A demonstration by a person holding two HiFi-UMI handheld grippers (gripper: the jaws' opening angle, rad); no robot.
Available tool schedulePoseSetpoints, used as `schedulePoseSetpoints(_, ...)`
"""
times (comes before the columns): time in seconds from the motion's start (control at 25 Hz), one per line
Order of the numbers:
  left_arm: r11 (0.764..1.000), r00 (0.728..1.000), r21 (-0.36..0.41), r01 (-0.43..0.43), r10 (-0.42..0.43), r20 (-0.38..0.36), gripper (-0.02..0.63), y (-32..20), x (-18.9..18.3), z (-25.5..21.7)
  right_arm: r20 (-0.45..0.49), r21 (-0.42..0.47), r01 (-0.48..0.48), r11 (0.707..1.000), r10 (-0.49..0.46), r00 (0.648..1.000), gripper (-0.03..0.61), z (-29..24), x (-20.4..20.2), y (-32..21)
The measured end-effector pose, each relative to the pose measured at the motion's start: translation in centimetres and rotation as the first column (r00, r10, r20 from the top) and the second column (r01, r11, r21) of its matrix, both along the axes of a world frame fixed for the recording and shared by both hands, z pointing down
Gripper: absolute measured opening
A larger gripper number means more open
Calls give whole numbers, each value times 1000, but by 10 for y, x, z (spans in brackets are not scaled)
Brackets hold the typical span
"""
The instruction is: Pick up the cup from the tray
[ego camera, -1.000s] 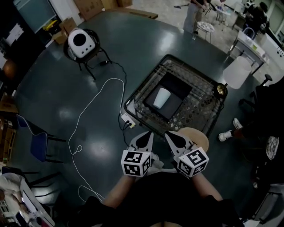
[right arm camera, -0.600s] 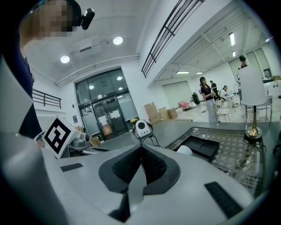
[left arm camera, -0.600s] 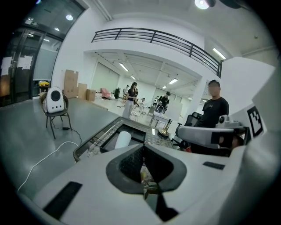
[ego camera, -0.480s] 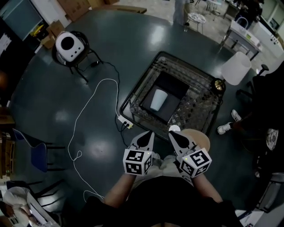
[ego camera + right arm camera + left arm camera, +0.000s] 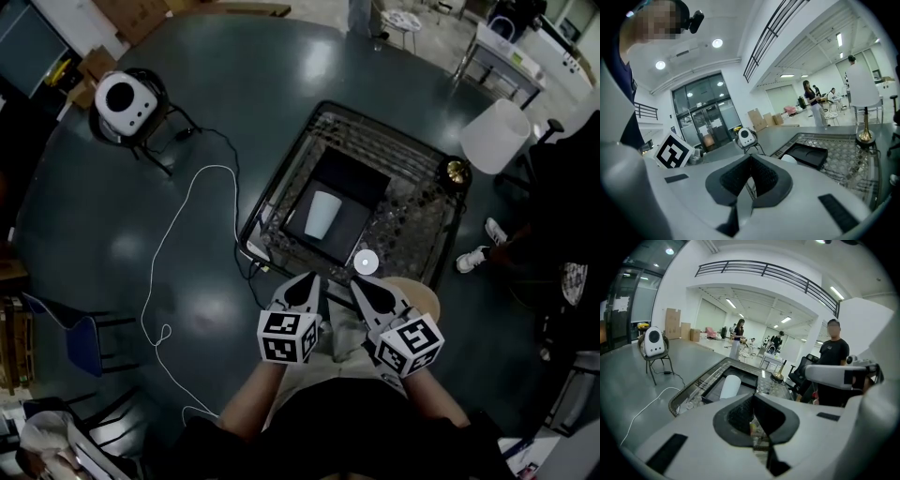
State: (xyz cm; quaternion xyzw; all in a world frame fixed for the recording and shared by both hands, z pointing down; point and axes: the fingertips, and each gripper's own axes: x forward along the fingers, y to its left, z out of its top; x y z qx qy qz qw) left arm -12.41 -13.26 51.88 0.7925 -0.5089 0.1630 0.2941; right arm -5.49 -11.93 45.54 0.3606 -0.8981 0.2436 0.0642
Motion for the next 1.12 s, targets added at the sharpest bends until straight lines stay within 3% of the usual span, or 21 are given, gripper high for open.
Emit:
schedulePoseSetpoints(0.28, 997, 999, -75, -28, 29, 15, 19, -38, 2, 29, -9, -36, -1, 999, 0, 1000, 12, 13, 6, -35)
schedulePoseSetpoints(0.76, 984, 992, -165, -62, 80, 102, 271, -112, 3, 83, -23, -100, 20, 995, -22, 999, 12, 40, 6, -64)
schedulePoseSetpoints(0.96, 970, 987, -229, -75, 105, 120, 327, -137, 7, 109, -15, -117, 29, 993, -31, 999, 12, 45, 5, -70)
schedulePoseSetpoints(1.12, 957, 971, -268, -111, 162, 176, 351, -152, 10, 132, -7, -134, 27, 991, -28, 1000, 12, 52, 6, -74)
